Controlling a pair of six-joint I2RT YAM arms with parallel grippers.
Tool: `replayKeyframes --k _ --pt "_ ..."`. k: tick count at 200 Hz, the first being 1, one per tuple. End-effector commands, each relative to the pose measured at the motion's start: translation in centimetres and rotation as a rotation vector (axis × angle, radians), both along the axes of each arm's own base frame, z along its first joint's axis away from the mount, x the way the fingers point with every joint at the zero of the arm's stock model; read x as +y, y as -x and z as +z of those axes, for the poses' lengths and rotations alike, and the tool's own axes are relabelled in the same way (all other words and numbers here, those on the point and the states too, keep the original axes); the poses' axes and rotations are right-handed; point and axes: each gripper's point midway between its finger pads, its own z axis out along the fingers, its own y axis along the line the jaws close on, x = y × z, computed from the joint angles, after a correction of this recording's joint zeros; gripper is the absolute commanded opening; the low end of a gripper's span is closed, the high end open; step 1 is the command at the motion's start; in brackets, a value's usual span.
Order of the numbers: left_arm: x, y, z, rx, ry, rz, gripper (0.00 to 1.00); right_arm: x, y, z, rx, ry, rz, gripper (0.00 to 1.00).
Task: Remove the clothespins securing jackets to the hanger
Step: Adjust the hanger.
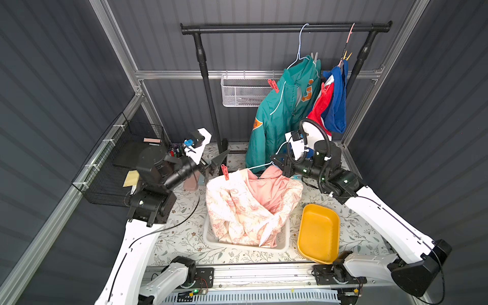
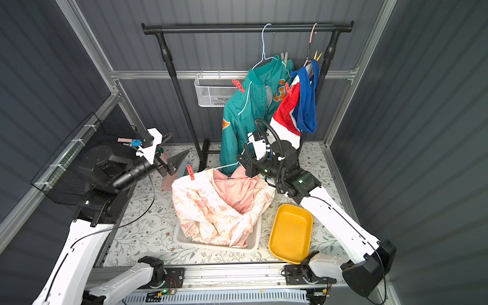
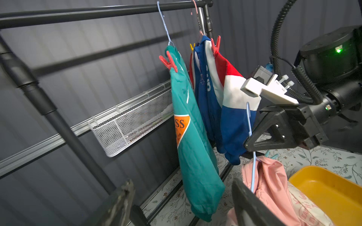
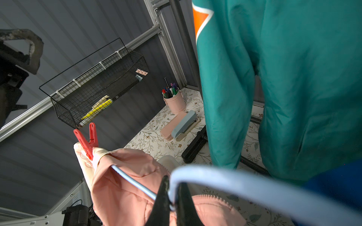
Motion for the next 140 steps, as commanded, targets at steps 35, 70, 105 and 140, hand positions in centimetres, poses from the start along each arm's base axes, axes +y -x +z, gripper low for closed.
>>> replayKeyframes --k 35,70,105,140 --pt "-6.0 -2.2 -3.6 0.11 -0.159 -0.067 0.77 -0.1 -0.5 0.9 -0.078 0.029 0.015 0.0" --pt "-8.0 -2.8 -6.1 0.183 -0.239 -0.04 0.75 -0.6 -0.9 0.7 -0.092 0.055 0.002 0.0" --pt "-9.1 -3.0 -10.3 0.31 -0.355 0.031 0.72 -0.9 -0.9 0.6 -0.114 0.105 0.001 0.0" --pt "-9.9 -2.1 -10.2 0.326 -0.359 0.024 0.69 -0.9 -0.6 0.4 -0.123 0.119 0.019 0.0"
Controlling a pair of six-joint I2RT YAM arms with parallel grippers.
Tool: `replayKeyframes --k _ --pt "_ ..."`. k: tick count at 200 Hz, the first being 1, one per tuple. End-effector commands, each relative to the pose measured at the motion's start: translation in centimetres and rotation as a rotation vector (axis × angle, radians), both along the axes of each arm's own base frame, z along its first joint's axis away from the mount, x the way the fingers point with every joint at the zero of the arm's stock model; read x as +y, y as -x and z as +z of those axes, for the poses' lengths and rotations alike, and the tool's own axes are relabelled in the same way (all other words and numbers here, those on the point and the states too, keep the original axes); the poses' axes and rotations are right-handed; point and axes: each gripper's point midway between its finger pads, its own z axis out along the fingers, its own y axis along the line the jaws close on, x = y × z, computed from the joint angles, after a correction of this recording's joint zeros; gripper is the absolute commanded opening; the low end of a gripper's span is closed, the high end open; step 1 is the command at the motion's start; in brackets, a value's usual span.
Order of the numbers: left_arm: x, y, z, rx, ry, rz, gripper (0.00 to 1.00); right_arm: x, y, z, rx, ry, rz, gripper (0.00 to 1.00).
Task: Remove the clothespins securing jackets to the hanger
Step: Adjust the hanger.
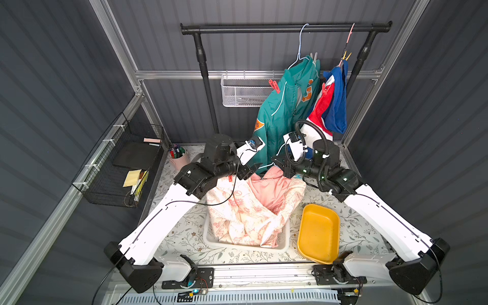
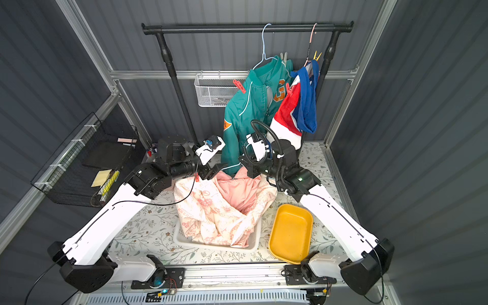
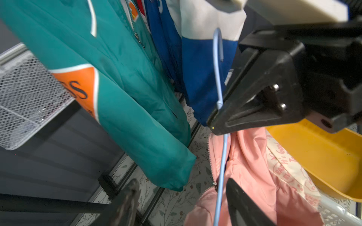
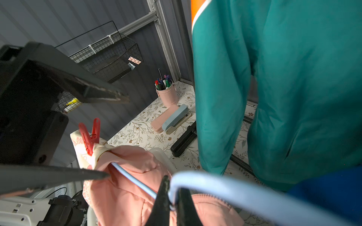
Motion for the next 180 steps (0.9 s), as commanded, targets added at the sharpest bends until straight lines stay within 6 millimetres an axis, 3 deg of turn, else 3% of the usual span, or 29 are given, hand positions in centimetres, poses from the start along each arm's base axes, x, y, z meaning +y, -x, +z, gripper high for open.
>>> replayKeyframes --k 1,59,108,154,163,180 --pt "0.7 0.3 0.0 0.023 -0.034 0.048 0.69 -0.3 -0.1 1.8 -0.082 0.019 0.009 0.0" --pt "-1.4 1.1 -3.1 0.1 -0.095 0.021 0.57 -0.2 0.3 2.1 -0.091 0.012 0.028 0.0" --pt "-2.5 1.1 -3.9 0.116 -0.105 -0.003 0.44 0.0 0.7 2.5 -0.089 -0.004 0.05 0.0" --pt "-2.9 1.3 -4.2 0.127 -0.09 -0.015 0.01 0.2 0.9 2.2 -0.084 -0.002 0.059 0.0" --pt "-2.9 1.4 -4.0 0.123 -0.076 -0.012 0.0 0.2 0.9 2.2 -0.083 -0.003 0.062 0.0" --pt "-2.4 1.4 -3.5 0.105 -0.044 0.017 0.0 0.2 1.1 2.4 -0.083 -0.012 0.064 0.21"
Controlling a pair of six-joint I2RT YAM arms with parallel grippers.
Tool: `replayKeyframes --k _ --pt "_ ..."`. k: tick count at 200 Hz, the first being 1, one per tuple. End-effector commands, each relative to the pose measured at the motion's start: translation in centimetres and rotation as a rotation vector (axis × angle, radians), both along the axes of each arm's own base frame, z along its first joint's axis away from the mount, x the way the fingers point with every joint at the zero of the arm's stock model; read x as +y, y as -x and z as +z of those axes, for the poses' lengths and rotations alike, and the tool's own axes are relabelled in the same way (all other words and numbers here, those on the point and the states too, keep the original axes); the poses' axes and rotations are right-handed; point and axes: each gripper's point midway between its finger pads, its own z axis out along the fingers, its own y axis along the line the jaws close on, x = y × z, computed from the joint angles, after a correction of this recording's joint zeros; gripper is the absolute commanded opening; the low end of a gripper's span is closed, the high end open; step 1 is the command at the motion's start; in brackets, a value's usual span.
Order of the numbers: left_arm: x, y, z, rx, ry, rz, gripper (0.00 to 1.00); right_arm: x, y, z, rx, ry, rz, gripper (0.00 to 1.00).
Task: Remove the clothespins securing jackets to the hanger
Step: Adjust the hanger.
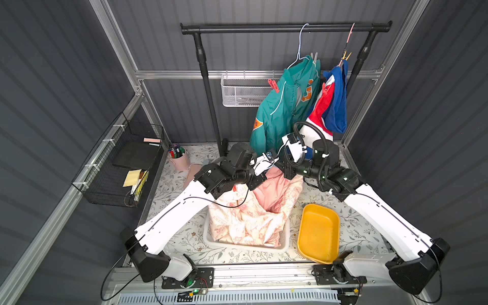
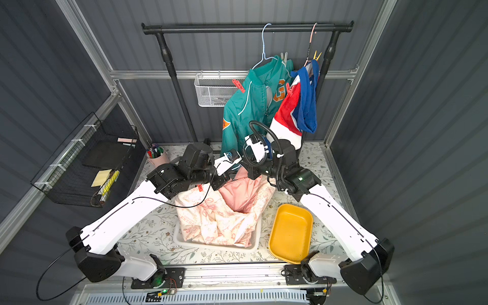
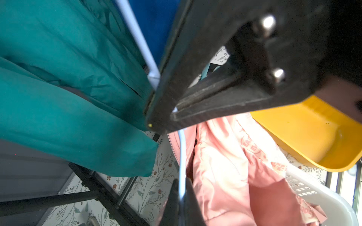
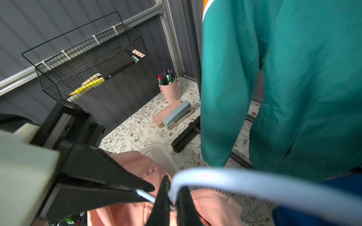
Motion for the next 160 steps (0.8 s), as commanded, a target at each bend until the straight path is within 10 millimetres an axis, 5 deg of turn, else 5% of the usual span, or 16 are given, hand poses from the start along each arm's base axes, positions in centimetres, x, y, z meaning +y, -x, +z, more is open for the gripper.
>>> replayKeyframes --k 1,14,41,63,68,92,125,160 --pt "0.5 0.2 1.8 -0.035 0.075 0.033 0.0 -0.1 0.6 2.7 -0.077 -0.034 0.021 0.25" --pt "0.9 1.1 2.6 -0.049 0.123 0.023 0.0 -0.6 0.5 3.0 -0.067 -0.054 -0.014 0.64" --pt "3.0 3.2 4.9 -0.109 0.221 0.035 0.0 -3.9 0.8 4.5 -0.023 -0.136 -0.131 0.93" --pt "4.3 4.6 5.8 -0.123 0.263 0.044 0.0 -8.6 -0.7 1.9 0.168 -0.206 -0.294 0.94" --pt "4.5 4.7 4.2 -0.098 0.242 0.049 0.0 -9.6 -0.7 1.1 0.207 -0.222 -0.321 0.93" --pt "5.4 5.4 3.8 -0.098 0.248 0.062 0.0 -12.5 0.3 -4.1 0.355 -0.216 -0.434 0.86" --pt "6.5 6.1 3.9 -0.119 0.27 0.077 0.0 -12.0 3.8 -10.1 0.554 -0.229 -0.401 0.79" --pt "7.0 6.0 3.6 -0.112 0.3 0.118 0.0 -11.0 6.3 -13.6 0.633 -0.245 -0.382 0.79"
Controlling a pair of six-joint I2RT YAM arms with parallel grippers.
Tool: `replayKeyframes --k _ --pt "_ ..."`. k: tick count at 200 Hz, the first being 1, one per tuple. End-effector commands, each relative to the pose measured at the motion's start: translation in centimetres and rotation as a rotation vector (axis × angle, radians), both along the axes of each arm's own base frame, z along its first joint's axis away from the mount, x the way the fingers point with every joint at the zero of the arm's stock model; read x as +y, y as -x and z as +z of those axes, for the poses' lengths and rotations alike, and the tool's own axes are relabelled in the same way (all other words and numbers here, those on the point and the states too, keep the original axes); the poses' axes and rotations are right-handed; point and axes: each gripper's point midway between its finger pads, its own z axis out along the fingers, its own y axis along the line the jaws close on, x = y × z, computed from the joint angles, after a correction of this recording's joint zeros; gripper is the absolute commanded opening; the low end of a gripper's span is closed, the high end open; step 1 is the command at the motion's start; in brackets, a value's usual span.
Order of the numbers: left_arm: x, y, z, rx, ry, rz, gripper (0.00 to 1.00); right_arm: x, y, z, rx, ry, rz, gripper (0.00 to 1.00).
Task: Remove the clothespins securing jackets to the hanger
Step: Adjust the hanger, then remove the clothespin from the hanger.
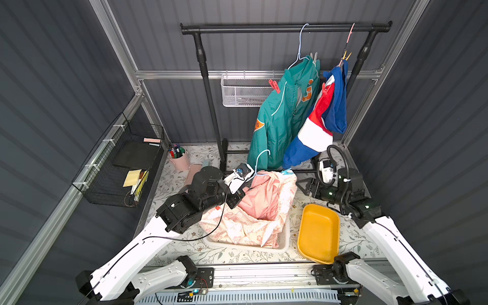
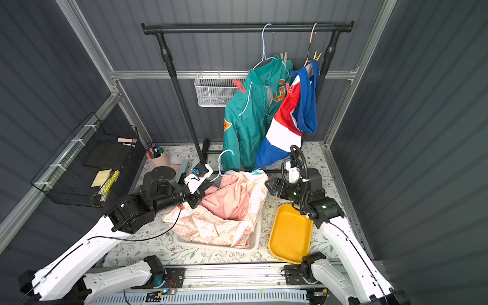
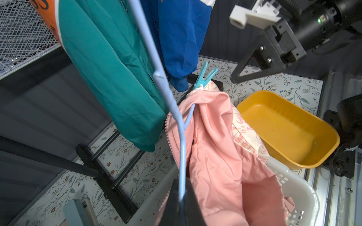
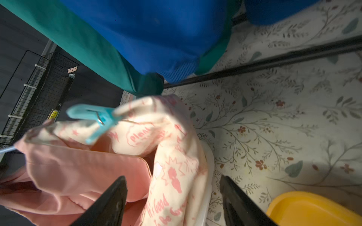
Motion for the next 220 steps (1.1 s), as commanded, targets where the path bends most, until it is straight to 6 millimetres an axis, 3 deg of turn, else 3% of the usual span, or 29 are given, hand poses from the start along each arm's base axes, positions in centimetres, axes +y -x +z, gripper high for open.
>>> replayKeyframes --k 1,36,64,71,102,130,151,171,173,187,211,220 --pt "0.5 -0.3 2.0 -0.044 0.093 0.051 0.0 1.3 1.9 -0.4 0.037 -0.084 0.025 0.79" --pt "0.4 -0.2 2.1 -0.046 0.104 0.042 0.0 4.7 2.7 -2.2 0.052 -0.027 0.099 0.83" --pt "0.5 0.0 2.3 -0.05 0.113 0.036 0.0 6.3 2.2 -4.4 0.118 -0.001 0.115 0.74" --pt "0.5 0.1 2.3 -0.05 0.113 0.035 0.0 6.8 2.1 -4.6 0.122 0.002 0.126 0.68" --pt "0.9 0.1 1.8 -0.044 0.104 0.05 0.0 10.0 2.1 -3.7 0.076 -0.014 0.191 0.22" --pt "1.1 0.5 3.0 -0.072 0.12 0.042 0.0 12.3 2.5 -2.9 0.058 -0.037 0.238 0.0" --pt "1.4 0.8 3.8 -0.086 0.136 0.043 0.0 14.1 2.9 -3.1 0.064 -0.071 0.273 0.0" --pt "1.3 0.6 2.0 -0.063 0.098 0.043 0.0 15.0 3.4 -5.5 0.111 -0.049 0.285 0.0" --pt "1.3 0.5 1.6 -0.057 0.083 0.044 0.0 15.1 3.3 -6.5 0.13 -0.039 0.281 0.0" --pt "1.2 0.1 1.0 -0.067 0.079 0.051 0.0 14.7 3.0 -9.2 0.171 -0.017 0.242 0.0" --pt "0.1 -0.2 -0.3 -0.048 0.077 0.022 0.0 13.6 2.8 -11.2 0.189 0.029 0.188 0.0" --pt "-0.1 -0.4 -0.7 -0.049 0.083 0.021 0.0 13.1 2.7 -11.5 0.187 0.046 0.166 0.08"
